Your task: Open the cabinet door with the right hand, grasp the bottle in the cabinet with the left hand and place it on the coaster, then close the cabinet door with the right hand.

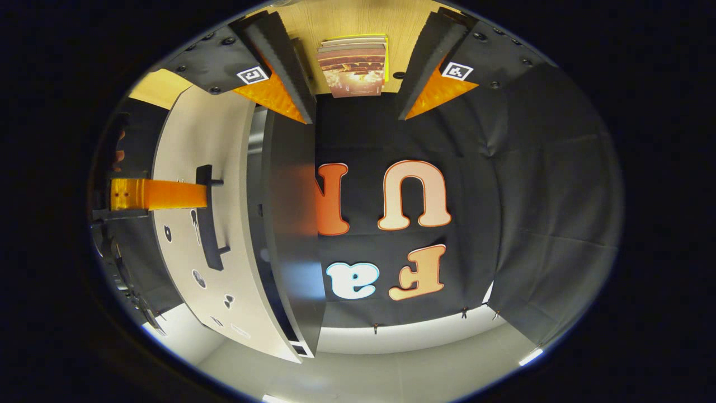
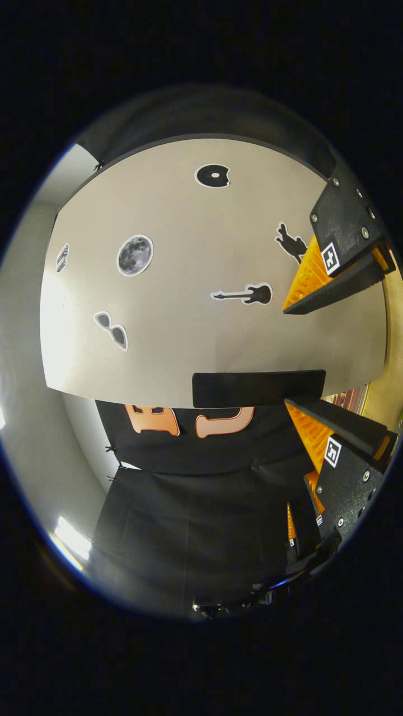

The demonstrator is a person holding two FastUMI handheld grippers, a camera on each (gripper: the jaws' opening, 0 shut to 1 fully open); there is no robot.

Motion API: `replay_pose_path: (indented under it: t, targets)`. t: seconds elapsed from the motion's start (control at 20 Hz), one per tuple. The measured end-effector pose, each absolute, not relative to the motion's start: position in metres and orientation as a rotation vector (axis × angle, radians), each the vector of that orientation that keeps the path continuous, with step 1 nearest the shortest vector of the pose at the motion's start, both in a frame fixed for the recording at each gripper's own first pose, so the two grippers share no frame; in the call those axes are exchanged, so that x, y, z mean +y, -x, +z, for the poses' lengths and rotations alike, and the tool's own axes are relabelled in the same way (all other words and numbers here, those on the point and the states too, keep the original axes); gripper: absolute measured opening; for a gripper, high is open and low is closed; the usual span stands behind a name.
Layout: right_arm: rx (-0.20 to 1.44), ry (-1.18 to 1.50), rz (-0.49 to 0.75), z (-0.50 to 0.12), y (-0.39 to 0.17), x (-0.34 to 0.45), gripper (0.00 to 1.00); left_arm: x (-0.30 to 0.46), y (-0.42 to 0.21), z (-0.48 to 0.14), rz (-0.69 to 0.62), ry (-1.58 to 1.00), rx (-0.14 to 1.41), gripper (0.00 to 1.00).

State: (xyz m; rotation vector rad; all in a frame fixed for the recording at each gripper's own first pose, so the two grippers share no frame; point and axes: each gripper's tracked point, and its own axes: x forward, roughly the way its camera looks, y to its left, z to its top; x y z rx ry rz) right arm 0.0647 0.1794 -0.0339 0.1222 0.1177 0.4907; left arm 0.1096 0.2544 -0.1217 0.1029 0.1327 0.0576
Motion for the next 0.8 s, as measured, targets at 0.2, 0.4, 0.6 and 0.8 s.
replay_pose_path:
  t: [0.2, 0.4, 0.6, 0.8]
  targets:
    - [0.143, -0.156, 0.498, -0.036, -0.070, 0.181, 0.89, 0.247, -0.111, -0.108, 0.069, -0.097, 0.108, 0.96]
    - [0.154, -0.135, 0.505, -0.039, -0.070, 0.177, 0.89, 0.234, -0.109, -0.096, 0.076, -0.063, 0.091, 0.97]
    - [0.141, -0.103, 0.514, -0.037, -0.063, 0.152, 0.89, 0.207, -0.114, -0.087, 0.050, 0.001, 0.101, 0.94]
    - [0.107, -0.069, 0.446, -0.024, -0.042, 0.092, 0.89, 0.177, -0.110, -0.080, 0.030, 0.031, 0.126, 0.96]
